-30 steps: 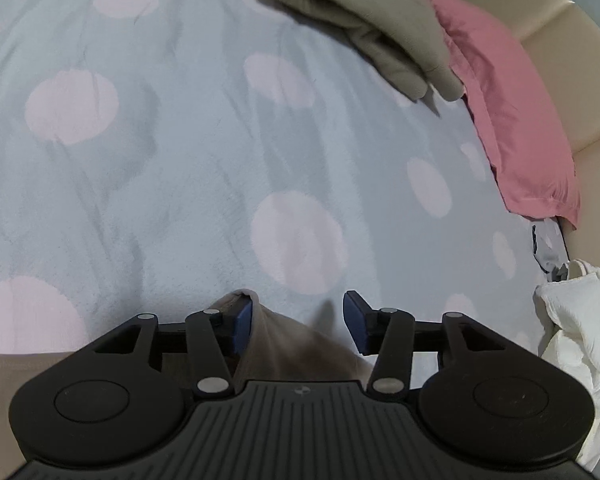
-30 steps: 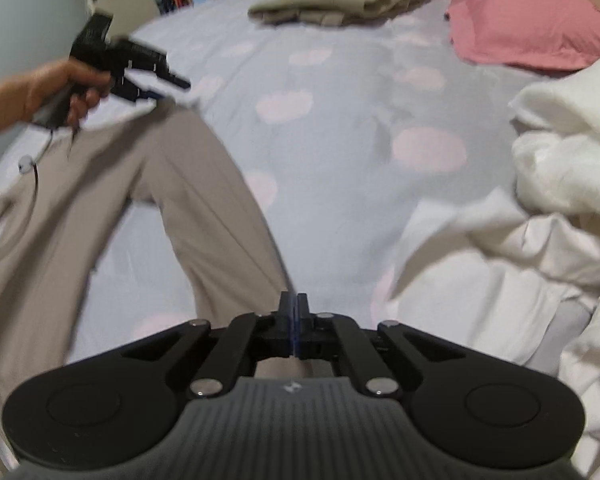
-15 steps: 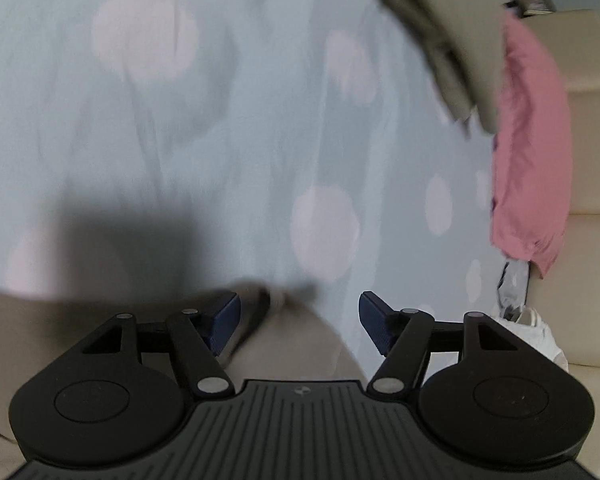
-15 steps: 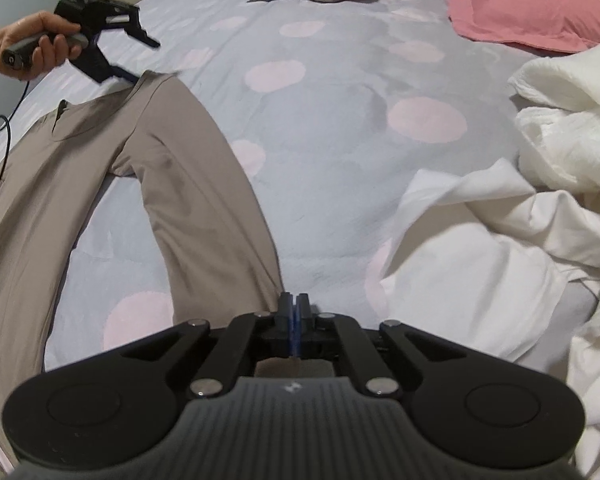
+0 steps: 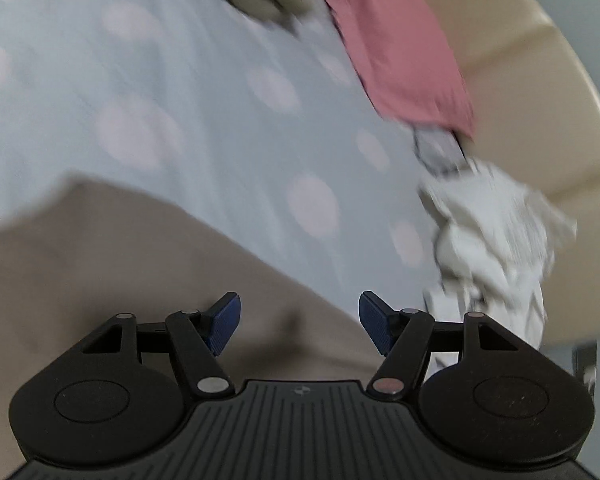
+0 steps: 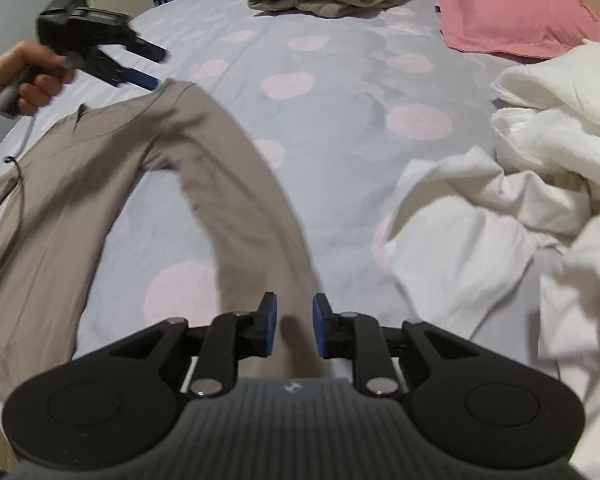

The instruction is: Fold clothes

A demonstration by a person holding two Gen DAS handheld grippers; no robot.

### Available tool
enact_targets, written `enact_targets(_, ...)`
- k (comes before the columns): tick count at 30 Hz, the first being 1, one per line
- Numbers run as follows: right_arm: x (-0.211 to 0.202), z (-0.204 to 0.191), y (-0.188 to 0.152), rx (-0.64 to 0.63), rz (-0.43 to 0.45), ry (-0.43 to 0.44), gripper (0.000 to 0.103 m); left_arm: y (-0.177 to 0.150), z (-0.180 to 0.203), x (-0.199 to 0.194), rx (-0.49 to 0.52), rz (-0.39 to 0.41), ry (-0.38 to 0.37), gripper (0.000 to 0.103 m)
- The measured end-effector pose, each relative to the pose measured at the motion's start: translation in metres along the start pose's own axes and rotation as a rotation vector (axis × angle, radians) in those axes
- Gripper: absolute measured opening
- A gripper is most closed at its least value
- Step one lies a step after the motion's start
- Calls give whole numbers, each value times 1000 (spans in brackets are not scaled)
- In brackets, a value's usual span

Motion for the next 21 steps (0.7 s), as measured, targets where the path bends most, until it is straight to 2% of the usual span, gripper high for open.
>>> enact_targets(3, -13, -13, -20, -31, -1, -29, 23, -19, 30, 24, 26, -10, -21, 64)
enact_targets(5, -18, -20, -36, -69, -2, -82, 27, -34, 49, 32, 81, -4, -27, 64)
enact_targets(9, -21, -28, -72, -146, -27, -207, 27, -64, 86, 43, 220, -27, -19, 64)
enact_targets(12, -28, -34, -92, -163, -42, -235, 30, -79, 99, 51, 279, -58, -13, 64)
enact_targets(15, -39, -32, -102, -118, -30, -271, 31, -84, 98, 49, 264, -52, -10, 64)
enact_targets(17, -49, -28, -107, -7, -2, -226, 31, -86, 94, 45, 238, -43, -12, 64)
enact_targets(21, -48, -19, -116, 124, 41, -177, 31, -88, 95, 49, 211, -40, 6, 64)
Point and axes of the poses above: each gripper's, at about its wrist camera, not at the fingertips, and x roughly the way its jaws point, z to its right, y to its top, the point moved 8 cm from there along x, roughly the way its jaws point, and after that the axes turned 8 degrees about x, right-handed, at the moved point
